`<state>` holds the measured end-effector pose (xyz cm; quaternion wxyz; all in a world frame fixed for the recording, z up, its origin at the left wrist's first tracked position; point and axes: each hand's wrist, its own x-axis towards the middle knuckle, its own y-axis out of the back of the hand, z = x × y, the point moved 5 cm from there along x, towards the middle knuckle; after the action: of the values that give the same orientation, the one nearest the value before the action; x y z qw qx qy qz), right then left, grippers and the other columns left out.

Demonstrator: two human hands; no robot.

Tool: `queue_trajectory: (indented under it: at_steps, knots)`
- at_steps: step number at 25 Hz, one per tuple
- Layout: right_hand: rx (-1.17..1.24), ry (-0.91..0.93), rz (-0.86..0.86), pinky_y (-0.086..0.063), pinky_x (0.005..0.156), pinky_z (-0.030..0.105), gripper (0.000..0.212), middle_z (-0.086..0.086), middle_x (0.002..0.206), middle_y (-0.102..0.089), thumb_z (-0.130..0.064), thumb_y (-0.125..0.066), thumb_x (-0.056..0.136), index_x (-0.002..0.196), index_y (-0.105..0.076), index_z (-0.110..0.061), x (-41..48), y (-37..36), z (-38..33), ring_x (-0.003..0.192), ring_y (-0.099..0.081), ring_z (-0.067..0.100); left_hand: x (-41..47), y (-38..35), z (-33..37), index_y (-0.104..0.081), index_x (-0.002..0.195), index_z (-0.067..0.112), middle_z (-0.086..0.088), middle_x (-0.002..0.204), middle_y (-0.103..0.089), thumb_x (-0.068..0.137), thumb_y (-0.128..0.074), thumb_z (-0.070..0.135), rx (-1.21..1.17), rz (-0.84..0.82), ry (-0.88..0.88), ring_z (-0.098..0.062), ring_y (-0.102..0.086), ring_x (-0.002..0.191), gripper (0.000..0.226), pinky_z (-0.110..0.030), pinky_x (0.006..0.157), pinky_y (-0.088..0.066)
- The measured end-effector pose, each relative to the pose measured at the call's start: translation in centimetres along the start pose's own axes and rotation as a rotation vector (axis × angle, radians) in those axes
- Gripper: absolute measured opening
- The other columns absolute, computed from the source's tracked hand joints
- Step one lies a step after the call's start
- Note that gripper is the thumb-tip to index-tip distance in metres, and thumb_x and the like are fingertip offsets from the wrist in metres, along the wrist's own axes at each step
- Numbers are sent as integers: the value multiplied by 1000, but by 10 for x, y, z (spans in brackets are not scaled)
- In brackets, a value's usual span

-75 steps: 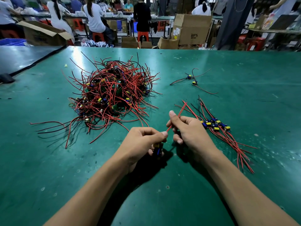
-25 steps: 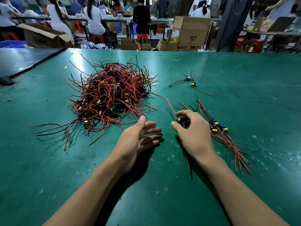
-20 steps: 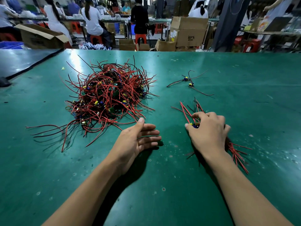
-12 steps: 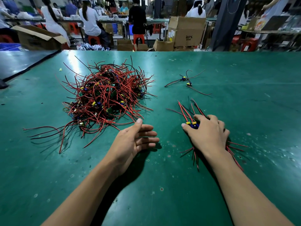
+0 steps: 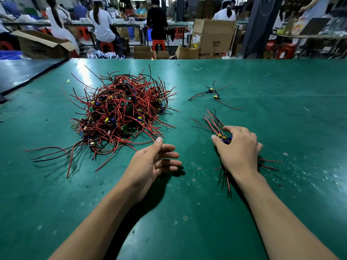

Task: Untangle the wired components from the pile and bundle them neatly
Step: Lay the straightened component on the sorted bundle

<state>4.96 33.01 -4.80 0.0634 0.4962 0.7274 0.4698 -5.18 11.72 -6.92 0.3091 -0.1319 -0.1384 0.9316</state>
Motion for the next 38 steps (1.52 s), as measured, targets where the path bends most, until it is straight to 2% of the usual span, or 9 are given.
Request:
queue_trajectory:
  at_steps: [7,10,12,15,17,22,30,35,38]
  knots:
    - [421,-166,0,-47,81,24,18,0,95,-76,-27,-77,82,99,-75,-19,19,11,22,87,-68,16,-1,-1,1,-63,103,-4,-21,86,-71,96,-50,39,-13,1,1,-29,-70,69,45,-31,63,-60]
    - [390,-201,-75,-50,85,28,14,1,92,-75,-24,-77,82,95,-76,-20,19,8,27,91,-69,19,-1,-2,1,-63,102,-4,-20,85,-70,97,-49,38,-10,1,5,-28,-70,68,45,-30,62,-60]
    - [319,-165,-93,-51,89,33,27,3,101,-74,-41,-73,85,102,-75,-21,16,9,21,101,-67,24,-2,-2,2,-63,102,-4,-20,84,-70,97,-49,38,-5,1,4,-28,-70,68,44,-31,64,-59]
    - [6,-79,-189,-43,103,44,76,5,135,-56,-81,-57,76,131,-62,-30,4,4,4,125,-50,30,-3,-3,2,-63,102,-4,-20,84,-70,97,-49,37,1,3,-3,-28,-69,68,43,-32,65,-59]
    - [-207,-30,-282,-32,107,47,88,5,147,-42,-88,-51,71,142,-49,-35,-8,-5,-7,134,-39,30,-4,-4,3,-62,102,-4,-19,83,-70,98,-48,36,5,3,-3,-28,-69,68,42,-32,65,-59]
    - [-277,63,-224,-33,101,44,41,4,140,-49,-51,-55,93,128,-61,-33,-14,-10,-12,127,-42,31,-5,-5,4,-62,103,-5,-19,84,-69,98,-49,35,3,4,5,-28,-69,68,42,-32,66,-59]
    - [-295,-10,-169,-27,107,45,42,7,143,-49,-49,-56,94,130,-63,-29,1,4,6,133,-38,31,-5,-4,3,-62,102,-4,-20,84,-69,98,-49,35,0,4,5,-27,-69,68,42,-31,64,-59]
    - [-233,332,-57,-23,111,45,35,8,149,-46,-36,-67,89,122,-70,-25,-21,2,-43,140,-32,29,-4,-5,4,-63,100,-3,-18,81,-69,98,-49,34,-6,12,9,-25,-68,64,39,-29,62,-59]
    - [-201,459,-201,-27,107,38,28,1,142,-53,-31,-59,95,120,-71,-26,-34,-14,-55,134,-38,23,-4,-5,4,-63,99,-2,-18,80,-69,98,-49,34,-7,16,11,-25,-68,64,39,-29,61,-59]
